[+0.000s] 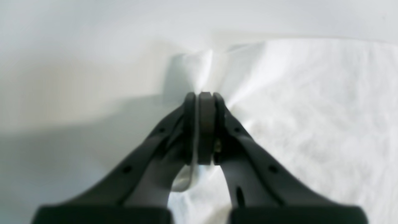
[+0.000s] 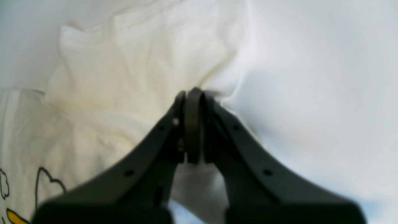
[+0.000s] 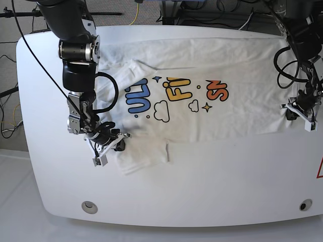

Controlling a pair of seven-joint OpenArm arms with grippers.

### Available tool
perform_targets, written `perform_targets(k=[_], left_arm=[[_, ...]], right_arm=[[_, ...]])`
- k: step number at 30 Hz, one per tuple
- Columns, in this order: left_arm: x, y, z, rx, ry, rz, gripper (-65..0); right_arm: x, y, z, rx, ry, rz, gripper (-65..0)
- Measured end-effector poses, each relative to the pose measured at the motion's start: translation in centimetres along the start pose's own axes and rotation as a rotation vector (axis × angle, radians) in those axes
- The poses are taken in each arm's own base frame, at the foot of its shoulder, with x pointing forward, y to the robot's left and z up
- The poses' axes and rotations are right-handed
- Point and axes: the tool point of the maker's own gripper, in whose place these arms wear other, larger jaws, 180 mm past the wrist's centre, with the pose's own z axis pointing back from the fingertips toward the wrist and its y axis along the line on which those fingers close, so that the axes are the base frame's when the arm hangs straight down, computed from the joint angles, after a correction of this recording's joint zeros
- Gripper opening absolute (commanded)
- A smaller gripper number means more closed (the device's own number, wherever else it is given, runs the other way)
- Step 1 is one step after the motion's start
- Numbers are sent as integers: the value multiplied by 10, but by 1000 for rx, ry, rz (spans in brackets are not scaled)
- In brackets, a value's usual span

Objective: Fold the T-shirt properly
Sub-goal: 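Close the right gripper on the shirt's side edge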

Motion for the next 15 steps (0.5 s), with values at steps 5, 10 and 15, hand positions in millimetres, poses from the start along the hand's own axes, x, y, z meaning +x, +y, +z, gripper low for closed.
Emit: perform_targets(k=[5, 10, 15], left_arm=[[0, 1, 3, 5, 6, -23, -650], [4, 0, 5, 2, 0, -45, -650], [9, -2, 7, 2, -14, -62, -650]], right_arm=[[-2, 3, 9, -3, 54, 45, -650], [14, 2, 22, -22, 64, 103, -650], [33, 3, 35, -38, 61, 153, -650]])
